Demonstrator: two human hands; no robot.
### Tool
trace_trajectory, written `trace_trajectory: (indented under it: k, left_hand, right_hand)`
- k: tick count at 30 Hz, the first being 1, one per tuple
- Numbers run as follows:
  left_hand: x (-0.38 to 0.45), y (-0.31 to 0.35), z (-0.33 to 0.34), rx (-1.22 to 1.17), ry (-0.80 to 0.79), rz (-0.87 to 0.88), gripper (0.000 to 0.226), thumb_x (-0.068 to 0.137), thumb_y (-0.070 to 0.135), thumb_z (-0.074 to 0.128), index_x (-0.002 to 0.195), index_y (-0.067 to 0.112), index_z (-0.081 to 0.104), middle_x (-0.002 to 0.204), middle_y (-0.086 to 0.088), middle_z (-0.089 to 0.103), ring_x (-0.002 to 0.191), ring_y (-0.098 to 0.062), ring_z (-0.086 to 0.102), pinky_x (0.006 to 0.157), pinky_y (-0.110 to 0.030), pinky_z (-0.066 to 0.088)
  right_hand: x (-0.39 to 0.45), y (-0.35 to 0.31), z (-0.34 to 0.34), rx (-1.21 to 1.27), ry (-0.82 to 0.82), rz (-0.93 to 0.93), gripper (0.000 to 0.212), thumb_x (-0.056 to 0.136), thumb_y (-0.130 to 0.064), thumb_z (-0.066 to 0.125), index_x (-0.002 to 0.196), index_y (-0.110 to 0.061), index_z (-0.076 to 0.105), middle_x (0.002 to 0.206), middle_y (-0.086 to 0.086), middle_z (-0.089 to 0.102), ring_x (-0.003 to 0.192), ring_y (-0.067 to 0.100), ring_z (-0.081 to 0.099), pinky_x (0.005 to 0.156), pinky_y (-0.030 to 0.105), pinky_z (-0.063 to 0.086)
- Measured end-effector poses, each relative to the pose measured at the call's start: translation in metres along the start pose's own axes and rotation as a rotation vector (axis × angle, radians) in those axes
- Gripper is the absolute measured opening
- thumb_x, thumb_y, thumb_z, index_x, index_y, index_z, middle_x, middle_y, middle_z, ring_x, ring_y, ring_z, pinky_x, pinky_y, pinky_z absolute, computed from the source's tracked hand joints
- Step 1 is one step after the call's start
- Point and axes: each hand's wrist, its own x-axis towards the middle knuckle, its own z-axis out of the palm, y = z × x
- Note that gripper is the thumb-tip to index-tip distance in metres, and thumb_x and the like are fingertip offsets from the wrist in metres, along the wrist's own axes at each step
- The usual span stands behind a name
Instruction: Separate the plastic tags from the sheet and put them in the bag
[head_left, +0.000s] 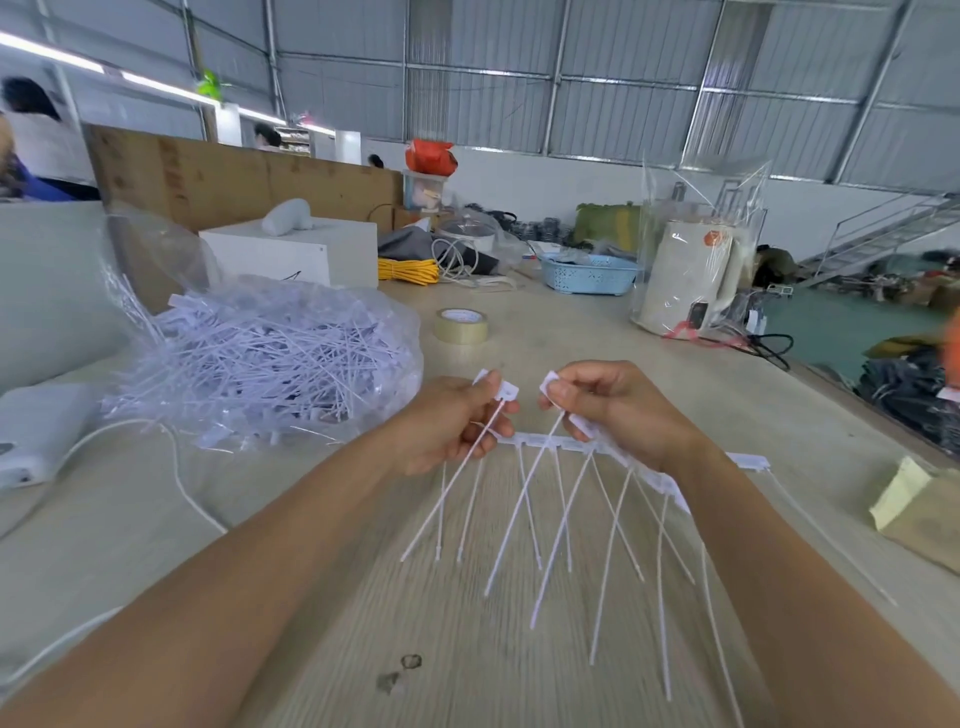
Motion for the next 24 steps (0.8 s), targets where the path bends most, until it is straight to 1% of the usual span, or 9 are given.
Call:
trace_trajectory:
  k: [3,6,8,11,14,16,19,21,24]
  left_hand:
    - [-0.018,0.024,-0.001,0.234,-0.154,0.02,0.029,0.098,0.026,0.046,0.087,0.006,0.063,0.059,-0.004,0.054,0.038,-0.008,0.04,0.039,-0.015,0.028]
    - [-0.045,0.061,-0.033,0.478,-0.328,0.034,0.031,0.094,0.033,0.051,0.08,0.013,0.07,0.055,0.003,0.056,0.041,-0.008,0.041,0.041,-0.014,0.032]
    - [-0.055,0.079,-0.069,0.682,-0.217,0.016,0.035,0.092,0.038,0.053,0.072,0.018,0.074,0.057,0.004,0.06,0.042,-0.007,0.043,0.042,-0.014,0.036]
    - [-0.044,0.076,-0.12,0.962,0.165,-0.145,0.04,0.095,0.028,0.053,0.063,0.008,0.069,0.057,0.0,0.064,0.041,-0.01,0.044,0.04,-0.017,0.036]
    - [-0.018,0.051,-0.135,0.959,0.392,-0.202,0.03,0.093,0.005,0.049,0.064,-0.002,0.052,0.062,-0.012,0.062,0.037,-0.012,0.052,0.04,-0.02,0.042]
    - [0.004,0.035,-0.138,0.961,0.468,-0.126,0.022,0.089,-0.002,0.05,0.068,-0.006,0.055,0.074,-0.022,0.064,0.063,-0.022,0.066,0.059,-0.03,0.052]
    - [0.027,0.021,-0.135,0.954,0.609,0.006,0.019,0.089,-0.003,0.045,0.087,-0.009,0.063,0.093,-0.024,0.063,0.098,-0.035,0.061,0.083,-0.035,0.048]
    - [0.035,0.018,-0.135,0.982,0.711,0.058,0.022,0.09,-0.001,0.045,0.102,-0.009,0.062,0.11,-0.023,0.062,0.108,-0.034,0.057,0.09,-0.033,0.044]
    - [0.043,0.014,-0.136,1.098,0.736,0.05,0.025,0.088,0.001,0.047,0.109,-0.007,0.058,0.116,-0.024,0.057,0.112,-0.034,0.053,0.093,-0.034,0.042]
  right_hand:
    - [-0.001,0.004,-0.001,-0.044,0.006,0.012,0.023,0.083,-0.031,0.066,0.078,-0.009,0.07,0.068,0.011,0.051,0.054,0.016,0.041,0.052,0.02,0.039]
    - [-0.003,0.008,-0.002,-0.09,0.01,0.017,0.033,0.082,-0.036,0.065,0.076,-0.003,0.067,0.067,0.013,0.05,0.055,0.017,0.043,0.053,0.021,0.039]
    - [-0.005,0.006,-0.001,-0.098,0.015,0.019,0.036,0.082,-0.037,0.064,0.076,-0.002,0.066,0.068,0.015,0.049,0.056,0.017,0.042,0.055,0.021,0.038]
    - [-0.005,0.002,0.005,-0.126,-0.012,0.031,0.033,0.086,-0.031,0.062,0.073,-0.002,0.065,0.065,0.014,0.044,0.059,0.018,0.038,0.057,0.022,0.036]
    - [-0.005,-0.002,0.011,-0.142,-0.042,0.031,0.031,0.089,-0.024,0.059,0.072,0.001,0.064,0.065,0.018,0.043,0.059,0.021,0.035,0.055,0.021,0.034]
    - [-0.005,-0.005,0.015,-0.143,-0.045,0.03,0.03,0.089,-0.019,0.059,0.071,0.004,0.064,0.063,0.019,0.044,0.058,0.022,0.035,0.052,0.019,0.033]
    - [-0.003,-0.006,0.021,-0.091,-0.022,0.037,0.027,0.088,-0.014,0.058,0.072,0.007,0.063,0.061,0.018,0.046,0.058,0.023,0.033,0.05,0.019,0.032]
    - [-0.001,-0.007,0.026,-0.052,0.018,0.046,0.025,0.089,-0.011,0.057,0.072,0.006,0.065,0.064,0.012,0.054,0.059,0.022,0.036,0.049,0.019,0.035]
    - [0.002,-0.006,0.034,-0.021,0.052,0.066,0.023,0.091,-0.01,0.055,0.075,0.001,0.067,0.063,0.009,0.059,0.054,0.018,0.044,0.048,0.018,0.04]
